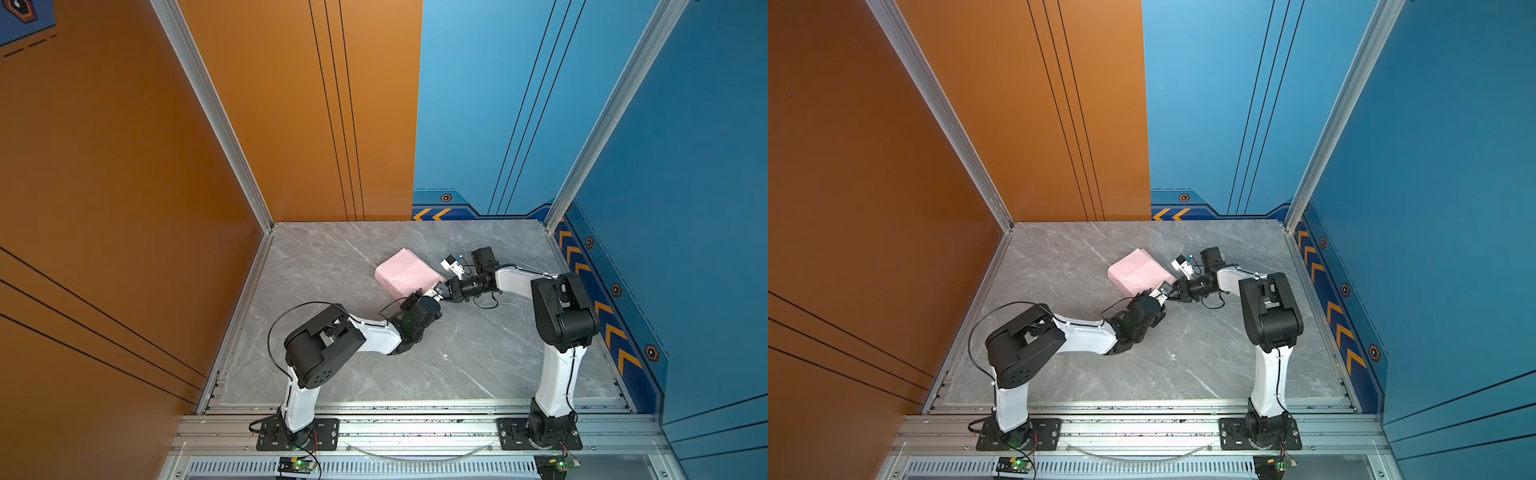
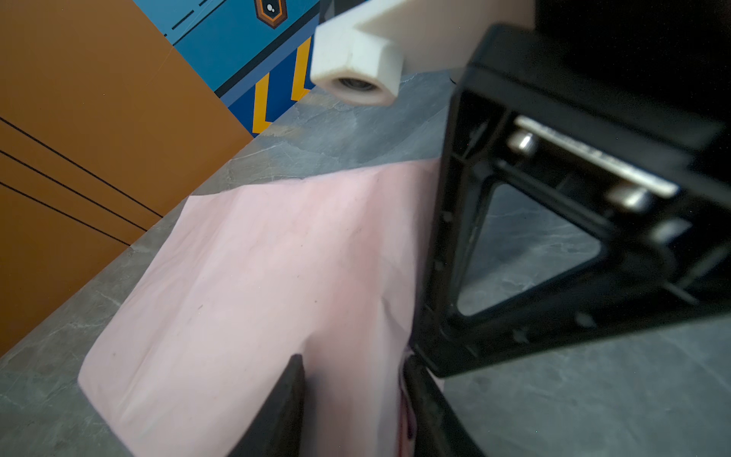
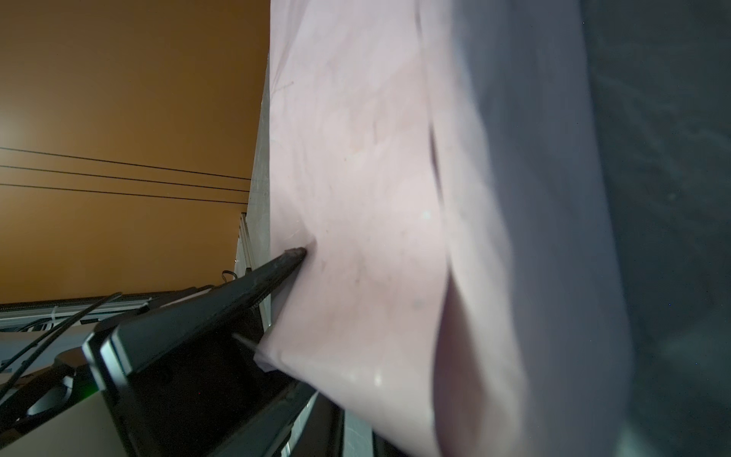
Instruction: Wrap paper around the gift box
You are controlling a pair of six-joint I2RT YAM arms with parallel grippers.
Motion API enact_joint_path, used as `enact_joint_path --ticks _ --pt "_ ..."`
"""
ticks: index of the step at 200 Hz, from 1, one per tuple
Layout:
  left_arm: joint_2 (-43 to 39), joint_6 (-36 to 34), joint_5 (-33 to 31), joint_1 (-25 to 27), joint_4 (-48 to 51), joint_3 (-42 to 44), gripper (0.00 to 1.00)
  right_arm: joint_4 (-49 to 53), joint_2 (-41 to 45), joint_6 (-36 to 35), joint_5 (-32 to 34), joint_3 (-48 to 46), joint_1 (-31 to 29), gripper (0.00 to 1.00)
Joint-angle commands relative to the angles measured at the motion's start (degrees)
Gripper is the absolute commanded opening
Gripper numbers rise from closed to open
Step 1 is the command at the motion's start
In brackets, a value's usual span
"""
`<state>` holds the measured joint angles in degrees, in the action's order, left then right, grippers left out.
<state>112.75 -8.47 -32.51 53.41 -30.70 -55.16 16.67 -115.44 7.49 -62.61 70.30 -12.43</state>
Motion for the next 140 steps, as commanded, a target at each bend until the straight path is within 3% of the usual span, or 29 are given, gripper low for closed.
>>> enact_joint_path --ticks 1,140 --pt "10.4 3.9 15.6 -0.2 23.8 6.1 0.4 -2.9 -0.8 2.1 1.7 -1.1 0.0 0.18" --pt "10.6 3.8 15.9 -0.2 23.7 6.0 0.4 -7.5 3.8 6.0 1.6 -7.8 2.6 0.38"
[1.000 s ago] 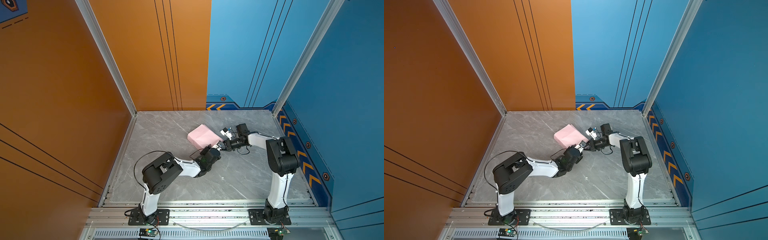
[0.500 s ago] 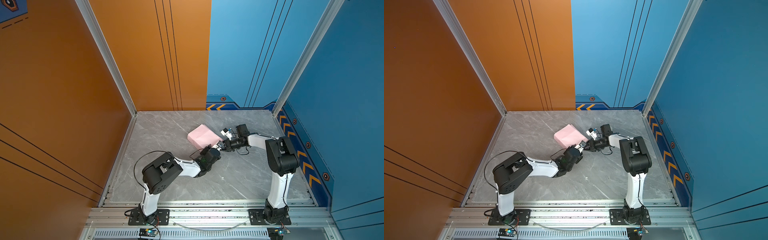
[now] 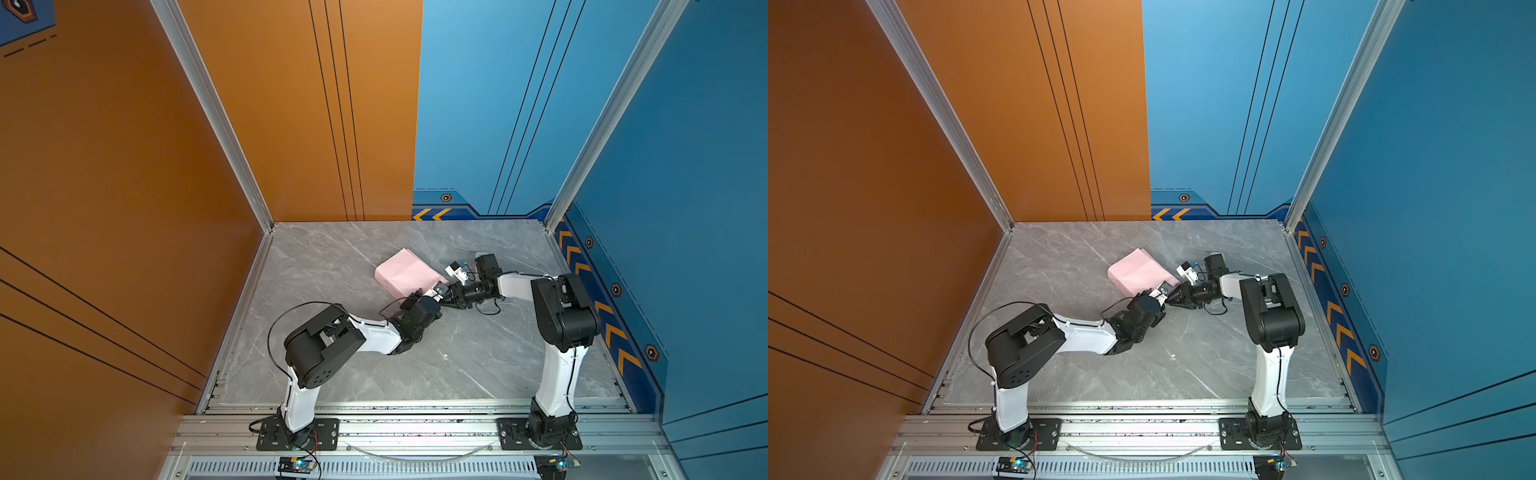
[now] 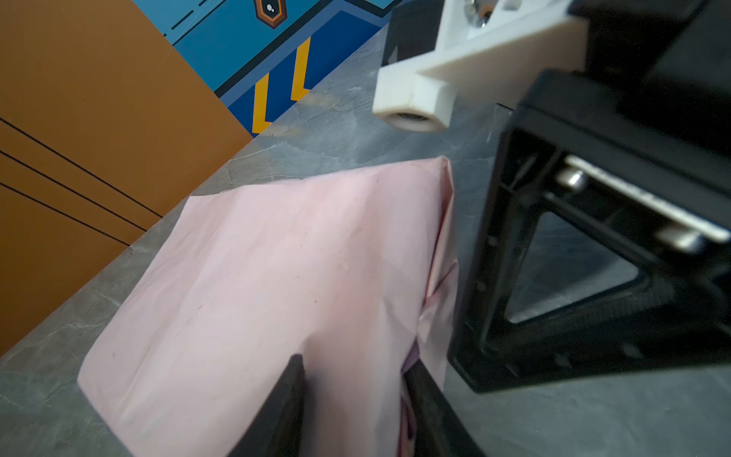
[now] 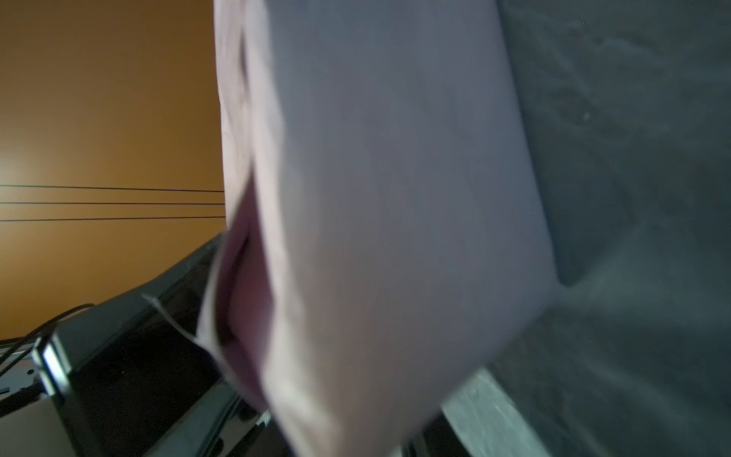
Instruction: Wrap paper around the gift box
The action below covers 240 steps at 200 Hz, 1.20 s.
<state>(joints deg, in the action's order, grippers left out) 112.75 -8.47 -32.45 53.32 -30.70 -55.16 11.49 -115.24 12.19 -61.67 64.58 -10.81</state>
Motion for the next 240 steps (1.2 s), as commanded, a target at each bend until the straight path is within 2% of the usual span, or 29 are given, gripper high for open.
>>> enact_joint_path --ticks 1,46,70,84,118,135,171,240 --pt "10.6 3.7 15.8 -0.2 23.7 6.0 0.4 -2.4 3.7 1.4 0.7 -2.2 1.1 0.38" --pt "10.6 3.7 15.8 -0.2 23.6 6.1 0.4 -3.4 7.5 2.6 1.4 -6.1 3.1 0.44" --pt "10.5 3.5 15.8 -0.2 23.6 6.1 0.4 -7.2 9.9 5.7 2.6 -8.8 3.8 0.46" --pt "10.4 3.5 15.8 -0.2 23.6 6.2 0.4 -10.0 10.5 7.9 2.8 -10.1 3.7 0.41" --pt "10.3 3.4 15.8 -0.2 23.6 6.2 0.4 -20.3 10.1 15.0 3.6 -12.4 1.7 0.17" --pt "10.2 3.4 15.8 -0.3 23.6 6.3 0.4 -24.3 9.3 17.5 4.2 -12.9 0.4 0.1" --pt "10.1 3.4 15.7 -0.3 23.6 6.4 0.4 -29.9 7.2 21.5 4.1 -12.7 -0.8 0.06" --pt "10.0 3.2 15.7 -0.4 23.6 6.3 0.4 -30.8 6.1 22.3 4.4 -12.3 -1.6 0.04"
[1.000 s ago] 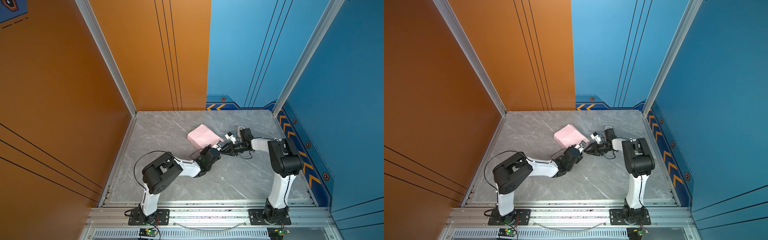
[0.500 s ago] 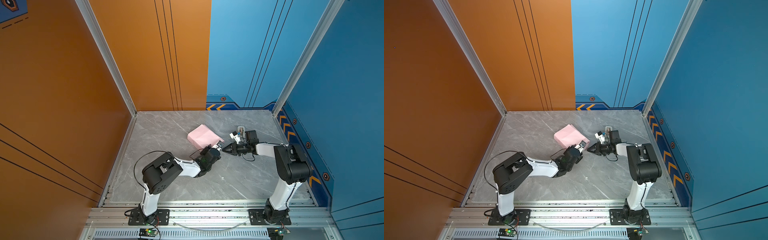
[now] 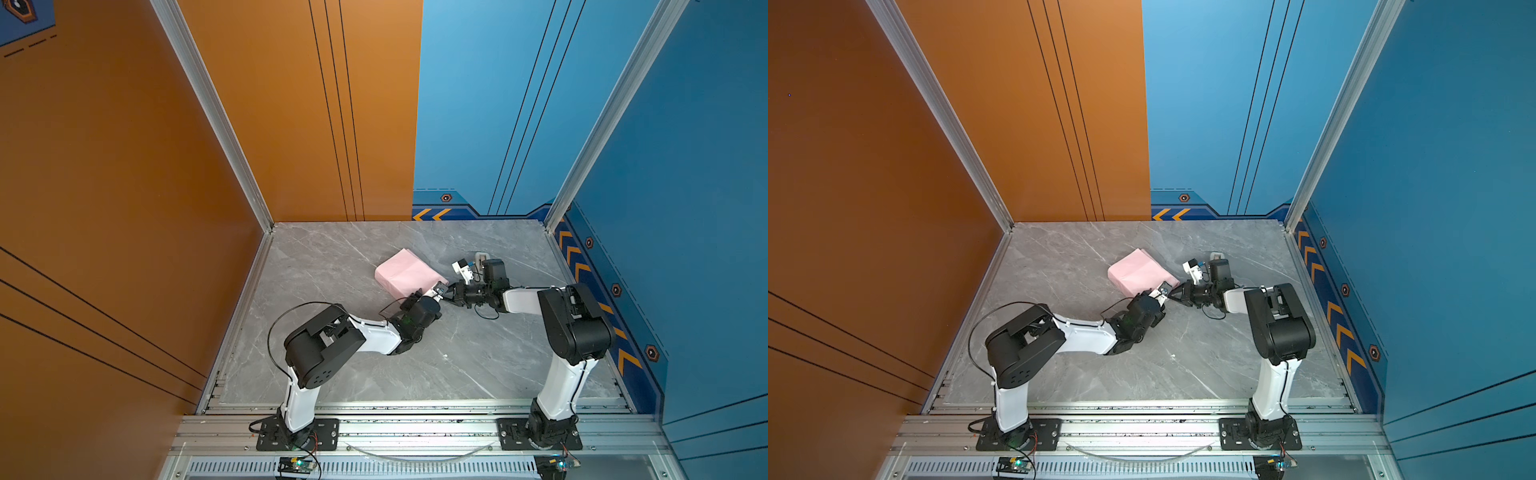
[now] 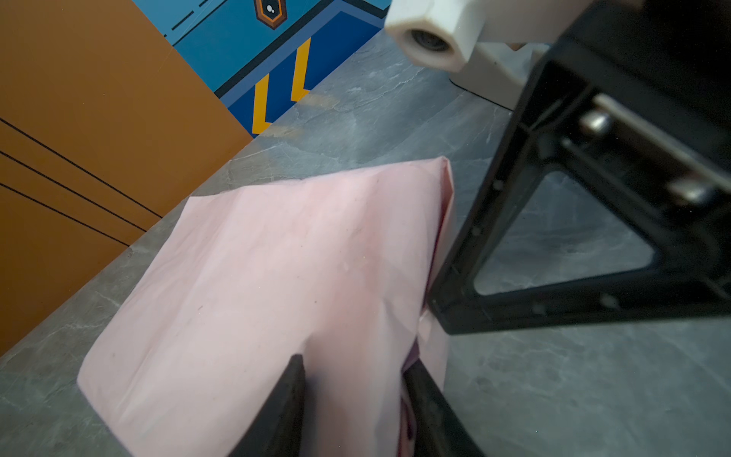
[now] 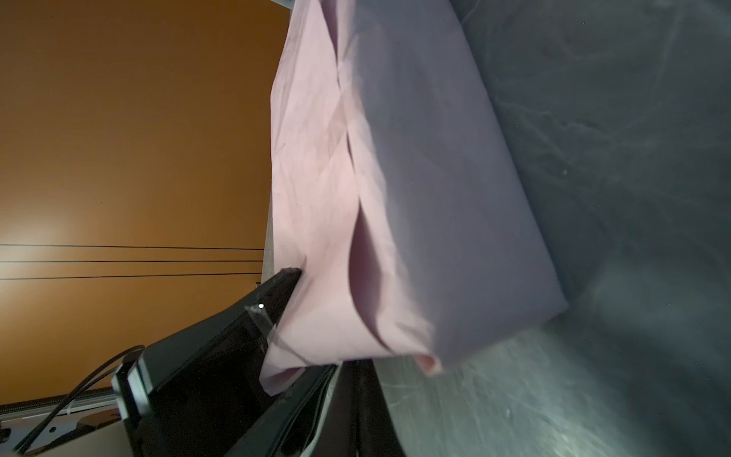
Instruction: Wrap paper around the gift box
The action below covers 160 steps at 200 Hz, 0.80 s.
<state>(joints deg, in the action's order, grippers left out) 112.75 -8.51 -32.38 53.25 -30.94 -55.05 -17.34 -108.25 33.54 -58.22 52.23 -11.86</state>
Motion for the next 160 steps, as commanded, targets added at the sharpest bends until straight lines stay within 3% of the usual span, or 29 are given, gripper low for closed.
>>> enact_joint_path --ticks 1,118,160 --pt "9.9 3.3 15.6 -0.4 23.9 6.2 0.4 -2.0 -0.9 1.0 0.9 0.0 -0.6 0.04" --pt "9.9 3.2 15.7 -0.5 23.8 6.0 0.4 -6.6 -2.0 4.1 3.4 -1.0 -0.8 0.04" --pt "9.8 3.2 15.6 -0.5 23.8 6.3 0.4 -8.0 1.6 3.9 4.2 -4.8 0.7 0.13"
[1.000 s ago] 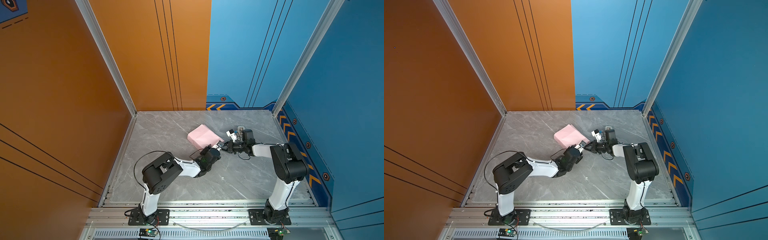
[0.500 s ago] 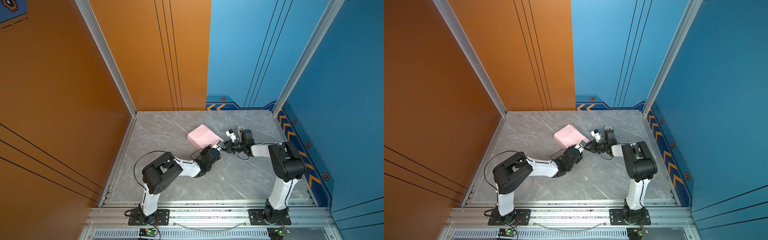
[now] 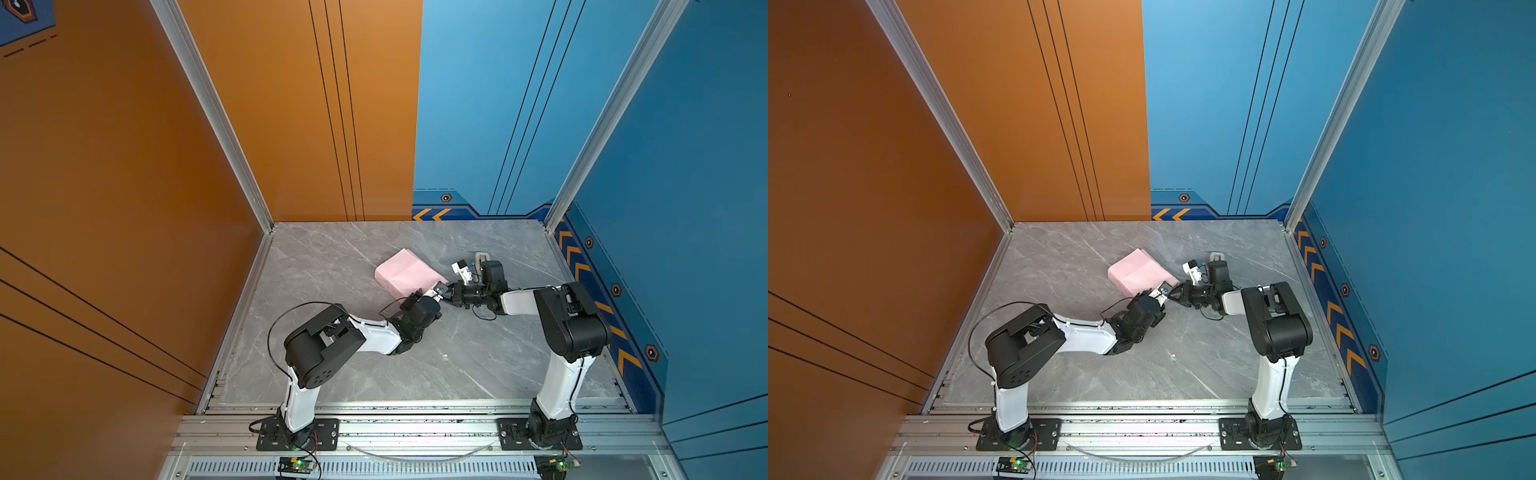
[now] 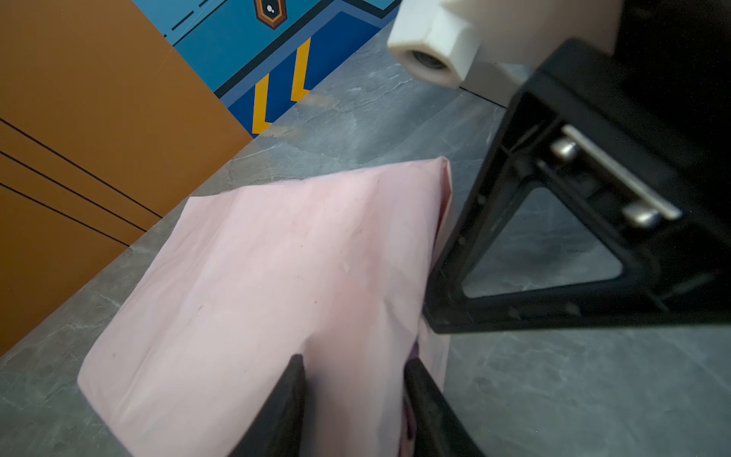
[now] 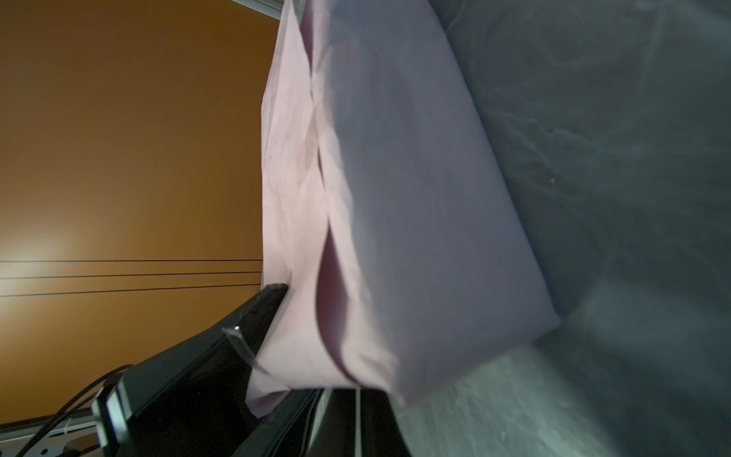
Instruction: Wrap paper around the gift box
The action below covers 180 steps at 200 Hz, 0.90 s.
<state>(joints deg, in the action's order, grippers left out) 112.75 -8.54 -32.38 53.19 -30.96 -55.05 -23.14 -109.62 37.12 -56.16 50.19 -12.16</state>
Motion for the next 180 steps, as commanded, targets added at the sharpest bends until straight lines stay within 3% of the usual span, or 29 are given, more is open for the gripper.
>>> enact_joint_path --ticks 1,60,180 --pt "9.8 3.2 15.6 -0.5 23.8 6.4 0.4 -2.3 3.0 0.2 2.2 -2.9 1.0 0.13" --pt "9.7 3.2 15.6 -0.6 23.7 6.4 0.4 -7.9 4.6 3.0 3.0 -6.9 0.1 0.07" --pt "9.4 3.2 15.9 -0.5 23.7 6.4 0.4 -20.0 -2.0 11.3 4.6 -3.7 -2.5 0.02"
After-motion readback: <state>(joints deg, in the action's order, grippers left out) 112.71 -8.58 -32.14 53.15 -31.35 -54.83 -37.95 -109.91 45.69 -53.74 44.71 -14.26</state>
